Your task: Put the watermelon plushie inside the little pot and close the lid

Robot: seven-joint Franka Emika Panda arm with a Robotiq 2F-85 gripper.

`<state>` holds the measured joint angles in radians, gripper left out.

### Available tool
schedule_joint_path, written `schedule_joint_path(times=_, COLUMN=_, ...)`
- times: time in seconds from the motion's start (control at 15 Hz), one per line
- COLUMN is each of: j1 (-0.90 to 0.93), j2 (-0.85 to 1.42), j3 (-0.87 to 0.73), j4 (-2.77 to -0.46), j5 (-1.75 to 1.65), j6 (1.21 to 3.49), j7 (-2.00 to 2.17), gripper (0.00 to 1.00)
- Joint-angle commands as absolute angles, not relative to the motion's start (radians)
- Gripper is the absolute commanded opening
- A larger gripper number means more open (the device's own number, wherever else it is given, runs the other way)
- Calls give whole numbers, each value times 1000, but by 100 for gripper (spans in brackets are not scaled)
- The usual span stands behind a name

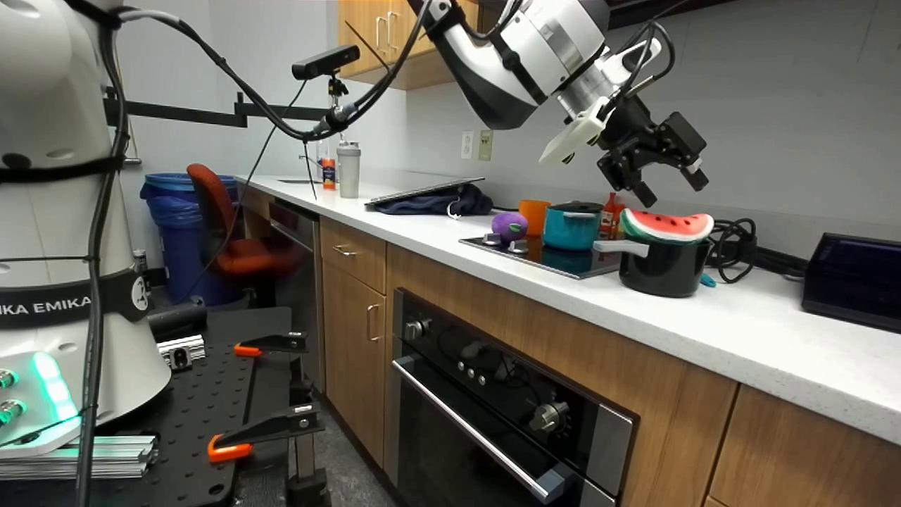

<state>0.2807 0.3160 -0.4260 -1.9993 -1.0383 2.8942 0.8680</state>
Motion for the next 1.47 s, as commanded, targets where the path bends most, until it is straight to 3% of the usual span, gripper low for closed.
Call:
schedule_joint_path(times=0.0, j1=296, j2=289, j3=-455, j4=-2020, j5=-1081, j6=2877, j7=902, gripper=63)
schedule_joint_path(times=0.53, j1=285, j2=337, j3=-443, j4=-2007, j5=-1047, j6=2897, j7=873, gripper=1)
schedule_joint_path(times=1.4, j1=275, j2=378, j3=-421, j4=-1991, j5=-1029, j6=2898, j7=848, gripper=0)
